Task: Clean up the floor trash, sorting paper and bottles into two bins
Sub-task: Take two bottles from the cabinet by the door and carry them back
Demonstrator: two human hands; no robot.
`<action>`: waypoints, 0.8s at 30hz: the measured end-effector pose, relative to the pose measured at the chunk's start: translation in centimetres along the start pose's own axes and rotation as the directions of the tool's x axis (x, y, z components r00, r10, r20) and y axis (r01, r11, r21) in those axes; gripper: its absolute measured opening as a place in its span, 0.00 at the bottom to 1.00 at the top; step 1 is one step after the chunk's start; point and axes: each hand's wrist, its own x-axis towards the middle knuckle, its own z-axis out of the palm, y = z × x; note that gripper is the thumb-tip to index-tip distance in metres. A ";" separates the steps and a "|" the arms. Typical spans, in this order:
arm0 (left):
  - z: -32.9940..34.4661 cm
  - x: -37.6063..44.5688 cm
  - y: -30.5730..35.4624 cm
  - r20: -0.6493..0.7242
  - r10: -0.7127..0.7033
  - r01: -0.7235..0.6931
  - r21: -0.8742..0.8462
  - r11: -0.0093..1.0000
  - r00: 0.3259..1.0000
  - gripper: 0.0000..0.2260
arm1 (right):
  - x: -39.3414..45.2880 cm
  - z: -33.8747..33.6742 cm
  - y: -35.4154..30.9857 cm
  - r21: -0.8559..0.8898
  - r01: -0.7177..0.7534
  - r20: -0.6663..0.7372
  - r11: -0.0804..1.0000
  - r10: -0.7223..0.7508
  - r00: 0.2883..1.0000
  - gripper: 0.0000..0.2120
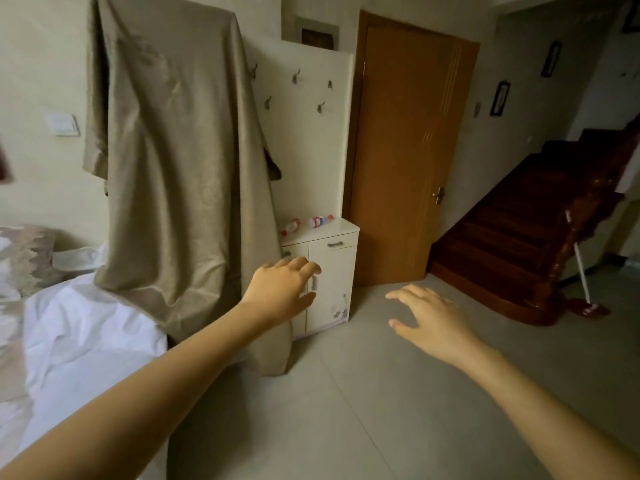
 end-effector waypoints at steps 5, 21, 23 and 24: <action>3.8 7.8 -3.3 -0.081 0.047 -0.036 0.125 0.992 0.996 0.18 | 10.8 1.6 3.0 0.020 0.097 -0.060 0.995 -0.095 0.994 0.21; 22.2 40.3 -10.8 0.080 0.006 -0.012 0.070 0.997 0.997 0.22 | 38.6 9.4 20.5 0.030 0.059 -0.002 0.998 -0.059 0.998 0.21; 24.9 44.5 -10.6 0.094 0.008 -0.013 0.047 0.999 0.996 0.22 | 42.0 10.5 24.1 0.030 0.055 0.004 0.998 -0.055 0.998 0.20; 26.5 46.4 -10.5 0.093 0.014 -0.017 0.039 0.999 0.996 0.22 | 43.7 11.4 25.9 0.036 0.052 0.003 0.998 -0.052 0.999 0.20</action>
